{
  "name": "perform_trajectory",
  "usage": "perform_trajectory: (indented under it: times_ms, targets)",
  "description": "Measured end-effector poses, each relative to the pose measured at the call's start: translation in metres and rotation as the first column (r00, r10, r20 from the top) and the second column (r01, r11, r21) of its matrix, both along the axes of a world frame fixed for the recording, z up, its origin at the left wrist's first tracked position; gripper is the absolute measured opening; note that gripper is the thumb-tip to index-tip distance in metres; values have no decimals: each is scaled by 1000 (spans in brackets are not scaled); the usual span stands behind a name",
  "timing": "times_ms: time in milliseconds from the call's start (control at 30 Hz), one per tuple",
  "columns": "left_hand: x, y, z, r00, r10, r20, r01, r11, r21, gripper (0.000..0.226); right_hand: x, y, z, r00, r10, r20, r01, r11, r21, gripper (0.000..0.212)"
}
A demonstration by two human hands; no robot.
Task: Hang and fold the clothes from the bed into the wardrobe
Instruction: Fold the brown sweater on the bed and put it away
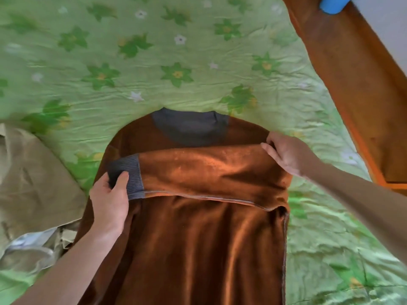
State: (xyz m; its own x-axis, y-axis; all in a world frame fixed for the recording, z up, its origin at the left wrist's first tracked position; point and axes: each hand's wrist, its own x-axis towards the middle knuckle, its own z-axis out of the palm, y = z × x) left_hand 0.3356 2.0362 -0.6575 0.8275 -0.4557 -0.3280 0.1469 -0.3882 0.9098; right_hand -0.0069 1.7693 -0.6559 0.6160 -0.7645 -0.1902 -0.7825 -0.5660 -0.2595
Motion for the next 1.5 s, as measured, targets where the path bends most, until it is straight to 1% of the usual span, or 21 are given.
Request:
perform_trajectory:
  times_ms: [133,200,367,400,467,567,633,733,800,867,933,1000,1033,1067,1133,1200,1267,1367,1400,1433,1500]
  targets:
    - [26,-12,-5,994,-41,98,33,996,82,15,32,-10,-8,991,108,-80,-116,988,-105,35]
    - [41,-20,-14,984,-101,144,78,984,159,16,40,-13,-19,989,84,-125,-103,983,-155,34]
    - [71,-31,-30,908,-306,285,187,907,378,35,47,-4,-38,967,20,-255,-95,953,-287,34]
    - [73,-33,-30,888,-332,318,193,897,397,38,48,2,-41,968,12,-252,-99,936,-339,34]
    - [77,-38,-29,849,-367,379,207,892,402,42,53,15,-43,986,38,-164,-100,913,-394,38]
    - [83,-41,-31,794,-427,434,229,870,437,40,65,37,-39,978,207,3,-194,924,-330,50]
    - [85,-39,-32,794,-426,433,209,861,463,38,72,49,-41,946,323,-15,-317,919,-234,56]
    - [93,-36,-33,849,-360,387,174,882,439,28,80,65,-55,906,381,-186,-397,916,-58,65]
    - [97,-34,-34,842,-407,354,230,864,448,26,83,69,-65,889,368,-272,-391,920,-34,69]
    - [99,-29,-36,824,-445,351,263,849,458,28,86,71,-67,890,347,-296,-374,927,-38,70]
    - [101,-20,-35,877,-371,306,190,852,487,32,89,74,-61,902,320,-288,-344,938,-35,71]
    - [106,-5,-32,937,-301,177,164,826,539,35,100,82,-54,924,284,-255,-302,953,-36,73]
    - [110,3,-30,946,-314,85,220,810,543,35,110,88,-49,933,281,-224,-297,954,-39,72]
    - [114,14,-29,935,-356,-9,309,799,517,31,124,97,-45,937,299,-183,-311,949,-45,70]
    - [119,35,-23,855,-496,-154,510,745,430,19,159,118,-41,922,376,-93,-382,922,-57,62]
    - [122,55,-20,762,-620,-187,632,650,422,25,200,139,-41,887,461,-35,-462,884,-65,59]
    - [124,68,-11,752,-636,-170,638,641,427,38,238,157,-44,858,513,-17,-513,856,-65,61]
    - [135,80,9,840,-521,-151,540,774,330,51,269,169,-57,849,526,-46,-526,851,7,64]
    - [140,85,18,852,-495,-169,523,800,293,46,273,170,-60,852,519,-61,-518,855,30,66]
    - [146,91,26,851,-493,-182,525,807,270,33,276,171,-62,852,517,-80,-515,856,47,68]
    - [159,101,47,769,-580,-271,638,723,265,17,276,172,-63,843,524,-122,-519,852,68,71]
